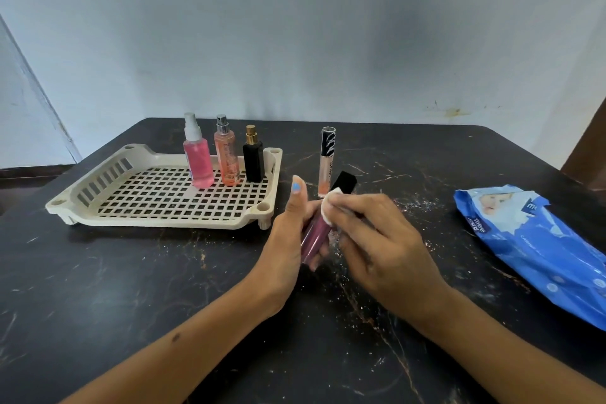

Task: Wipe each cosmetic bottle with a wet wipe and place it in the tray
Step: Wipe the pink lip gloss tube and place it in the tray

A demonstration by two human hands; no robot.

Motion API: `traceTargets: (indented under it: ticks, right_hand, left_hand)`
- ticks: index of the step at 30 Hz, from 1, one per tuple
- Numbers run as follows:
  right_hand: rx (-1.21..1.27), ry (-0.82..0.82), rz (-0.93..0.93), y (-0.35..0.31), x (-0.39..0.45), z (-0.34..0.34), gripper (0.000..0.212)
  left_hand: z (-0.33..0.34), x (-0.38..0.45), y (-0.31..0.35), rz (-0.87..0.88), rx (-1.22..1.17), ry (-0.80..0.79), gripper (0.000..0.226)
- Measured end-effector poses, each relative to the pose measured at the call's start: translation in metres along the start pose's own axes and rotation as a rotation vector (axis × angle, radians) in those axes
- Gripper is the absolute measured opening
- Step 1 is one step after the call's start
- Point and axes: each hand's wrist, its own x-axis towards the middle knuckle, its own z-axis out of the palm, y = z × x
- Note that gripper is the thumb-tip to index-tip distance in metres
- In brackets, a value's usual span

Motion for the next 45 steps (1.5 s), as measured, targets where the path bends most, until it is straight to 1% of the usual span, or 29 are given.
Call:
traceTargets:
  ticks: [1, 2, 5, 6, 8, 12, 14, 18, 20, 22, 26, 29, 32, 34, 36, 38, 40, 41, 42, 45]
  right_hand:
    - [0.006, 0.01, 0.002, 0.0, 0.0, 0.0, 0.025]
    - [0.01, 0.035, 0.028, 0.0, 0.0, 0.0, 0.025]
    - [0.025, 0.13, 0.169, 0.006, 0.002, -0.004, 0.031]
    - [0.03, 0.151, 0.209, 0.007, 0.002, -0.005, 0.03]
    - [0.058, 0.172, 0.267, 0.009, 0.002, -0.006, 0.028]
    - [0.153, 0.18, 0.303, 0.008, 0.002, -0.005, 0.027]
    - [0.207, 0.179, 0.327, 0.008, 0.003, -0.006, 0.027]
    - [0.311, 0.194, 0.445, 0.006, 0.004, -0.009, 0.029]
    - [0.315, 0.197, 0.45, 0.006, 0.004, -0.009, 0.032]
    - [0.268, 0.204, 0.395, 0.006, 0.003, -0.008, 0.034]
    - [0.145, 0.183, 0.256, 0.003, 0.002, -0.005, 0.03]
    - [0.114, 0.116, 0.155, -0.003, -0.001, -0.002, 0.026]
    - [0.131, 0.044, 0.053, -0.009, -0.002, -0.001, 0.026]
    - [0.146, 0.073, 0.089, -0.008, 0.0, -0.002, 0.023]
    - [0.148, 0.148, 0.194, -0.003, 0.002, -0.005, 0.018]
    - [0.142, 0.188, 0.273, 0.003, 0.002, -0.009, 0.021]
    - [0.11, 0.17, 0.271, 0.004, 0.0, -0.008, 0.025]
    - [0.096, 0.15, 0.245, 0.002, 0.0, -0.006, 0.027]
    - [0.091, 0.125, 0.207, -0.001, -0.001, -0.005, 0.026]
    - [0.098, -0.003, 0.049, -0.014, -0.001, 0.0, 0.022]
  left_hand:
    - [0.0, -0.001, 0.001, 0.002, 0.01, 0.001, 0.077]
    - [0.001, -0.002, 0.002, 0.004, 0.017, -0.004, 0.069]
    - [0.003, -0.005, 0.004, -0.008, -0.006, -0.037, 0.029]
    - [0.003, -0.004, 0.003, -0.02, 0.0, -0.045, 0.021]
    - [0.003, -0.004, 0.002, -0.021, 0.013, -0.058, 0.016]
    - [0.001, -0.005, 0.003, -0.01, -0.061, -0.049, 0.02]
    - [-0.001, -0.004, 0.003, -0.041, -0.107, -0.048, 0.018]
    - [-0.004, 0.001, 0.003, -0.093, -0.19, -0.065, 0.02]
    - [-0.003, 0.0, 0.004, -0.104, -0.192, -0.076, 0.022]
    - [-0.003, 0.0, 0.005, -0.118, -0.201, -0.076, 0.023]
    - [-0.003, 0.0, 0.005, -0.144, -0.275, -0.048, 0.022]
    - [-0.002, 0.0, 0.004, -0.177, -0.321, -0.026, 0.023]
    - [-0.002, 0.001, 0.005, -0.186, -0.305, 0.001, 0.024]
    - [-0.002, 0.002, 0.006, -0.181, -0.291, 0.015, 0.024]
    - [-0.001, 0.002, 0.005, -0.177, -0.273, 0.018, 0.025]
    - [0.001, 0.002, 0.006, -0.185, -0.248, 0.013, 0.023]
    - [0.002, 0.001, 0.007, -0.187, -0.214, 0.016, 0.023]
    - [0.002, 0.0, 0.007, -0.183, -0.206, 0.019, 0.028]
    - [0.002, 0.001, 0.006, -0.182, -0.21, 0.021, 0.038]
    - [-0.001, 0.002, 0.005, -0.223, -0.272, 0.026, 0.078]
